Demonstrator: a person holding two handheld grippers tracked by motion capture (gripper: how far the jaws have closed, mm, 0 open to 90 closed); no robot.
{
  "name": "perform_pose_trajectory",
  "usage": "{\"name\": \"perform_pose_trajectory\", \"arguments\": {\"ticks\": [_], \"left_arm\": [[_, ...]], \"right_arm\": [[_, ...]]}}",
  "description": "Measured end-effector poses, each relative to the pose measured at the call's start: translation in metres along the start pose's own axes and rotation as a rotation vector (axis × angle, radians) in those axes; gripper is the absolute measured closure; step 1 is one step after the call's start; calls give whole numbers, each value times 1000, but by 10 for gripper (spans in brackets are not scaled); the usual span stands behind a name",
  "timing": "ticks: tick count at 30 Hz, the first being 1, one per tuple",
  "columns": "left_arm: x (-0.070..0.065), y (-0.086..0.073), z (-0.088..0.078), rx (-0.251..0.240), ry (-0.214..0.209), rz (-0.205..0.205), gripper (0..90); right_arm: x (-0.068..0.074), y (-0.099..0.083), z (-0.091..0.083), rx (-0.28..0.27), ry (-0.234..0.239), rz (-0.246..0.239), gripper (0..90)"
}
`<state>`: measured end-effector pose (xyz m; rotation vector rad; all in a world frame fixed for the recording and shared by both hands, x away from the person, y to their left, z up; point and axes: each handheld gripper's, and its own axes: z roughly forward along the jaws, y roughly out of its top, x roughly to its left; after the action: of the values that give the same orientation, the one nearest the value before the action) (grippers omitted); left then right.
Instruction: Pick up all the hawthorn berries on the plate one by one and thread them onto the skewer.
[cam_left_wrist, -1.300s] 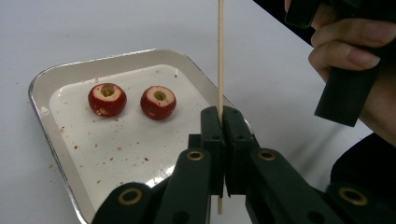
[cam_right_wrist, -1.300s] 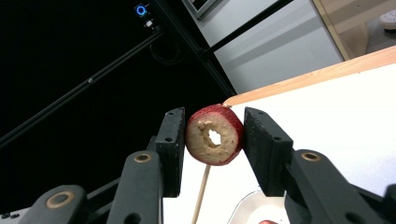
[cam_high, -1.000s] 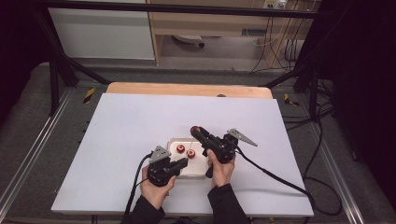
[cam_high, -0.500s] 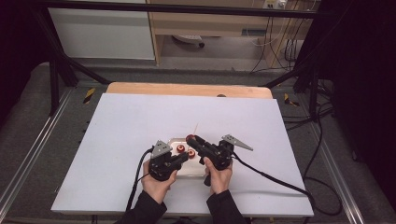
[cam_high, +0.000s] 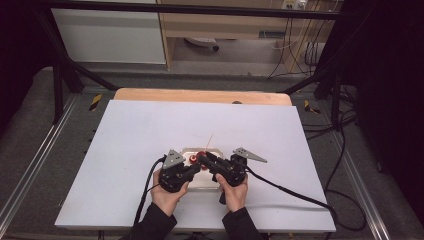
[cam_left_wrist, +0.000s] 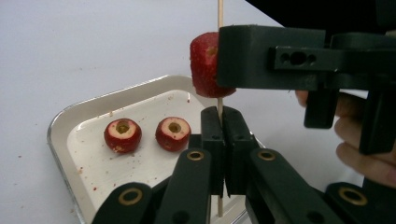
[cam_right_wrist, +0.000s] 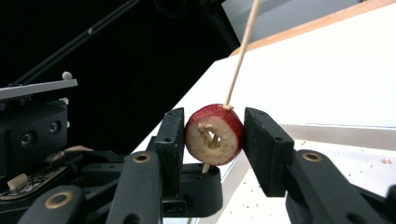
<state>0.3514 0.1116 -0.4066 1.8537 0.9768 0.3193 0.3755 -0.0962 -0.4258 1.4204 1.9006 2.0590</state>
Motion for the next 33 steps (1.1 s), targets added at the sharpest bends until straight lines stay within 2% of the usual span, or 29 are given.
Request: {"name": "perform_pose_trajectory", "arguments": {"ticks": [3,6,9,11,15,17,20,24,26,30,33], "left_arm": [[5,-3,-6,8,-8,20,884],[11,-7,-14,23,-2,54,882],[20,-11,-23,40,-1,76,882],[25,-15,-28,56,2,85,882],[36,-25,-39,84,8,91,881],[41,-30,-44,98,13,98,881],[48,-38,-51,110,18,100,881],[56,-43,-59,125,7,114,880],[58,-46,-63,127,6,119,880],[62,-49,-66,132,8,117,880],[64,-51,-66,142,8,119,880]], "right_arm": [[0,6,-4,25,-7,-44,493],[0,13,-9,69,-34,-97,393],[-2,17,-12,134,-66,-139,275],[-5,19,-14,185,-100,-198,219],[-10,22,-15,296,-152,-249,143],[-12,24,-15,331,-180,-272,126],[-15,28,-15,394,-203,-274,102],[-13,33,-8,492,-250,-334,84],[-11,36,-4,530,-252,-360,84],[-9,40,6,581,-254,-354,85],[-7,43,13,629,-270,-377,94]]}}
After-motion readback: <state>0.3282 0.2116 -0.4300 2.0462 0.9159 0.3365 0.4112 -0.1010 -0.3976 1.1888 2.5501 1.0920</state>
